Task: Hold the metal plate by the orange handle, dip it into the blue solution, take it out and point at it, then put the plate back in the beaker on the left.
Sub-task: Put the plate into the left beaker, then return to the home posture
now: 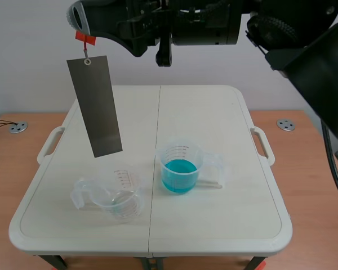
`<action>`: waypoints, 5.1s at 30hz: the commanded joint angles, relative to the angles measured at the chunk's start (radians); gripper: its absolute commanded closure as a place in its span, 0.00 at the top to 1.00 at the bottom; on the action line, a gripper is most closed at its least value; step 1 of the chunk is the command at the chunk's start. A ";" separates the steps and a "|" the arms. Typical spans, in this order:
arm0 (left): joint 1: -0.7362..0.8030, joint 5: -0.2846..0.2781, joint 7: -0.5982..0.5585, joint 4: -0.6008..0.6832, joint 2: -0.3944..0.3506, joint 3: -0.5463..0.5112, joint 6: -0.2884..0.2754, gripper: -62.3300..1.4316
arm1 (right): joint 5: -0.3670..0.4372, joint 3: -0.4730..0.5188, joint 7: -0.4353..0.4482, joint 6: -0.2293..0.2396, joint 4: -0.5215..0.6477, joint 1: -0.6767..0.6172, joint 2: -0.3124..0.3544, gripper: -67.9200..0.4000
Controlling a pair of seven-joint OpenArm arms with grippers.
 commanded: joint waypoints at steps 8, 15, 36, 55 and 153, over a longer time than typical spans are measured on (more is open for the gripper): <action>-0.087 0.200 -0.031 0.024 0.090 0.157 0.000 0.07 | -0.025 -0.002 0.015 0.012 0.015 -0.026 -0.034 0.02; -0.125 0.216 -0.068 0.026 0.099 0.154 0.002 0.07 | -0.065 -0.002 0.015 0.012 0.015 -0.066 -0.044 0.02; -0.143 0.212 -0.244 0.089 0.048 -0.002 0.002 0.07 | -0.195 -0.006 0.050 0.012 0.011 -0.140 -0.083 0.02; -0.143 0.213 -0.186 0.089 0.047 -0.002 0.002 0.07 | -0.250 -0.014 0.092 0.012 -0.138 -0.163 -0.138 0.02; -0.423 0.054 -0.299 0.633 0.047 -0.052 0.005 1.00 | -0.638 0.481 0.665 -0.257 0.303 -0.940 0.313 0.88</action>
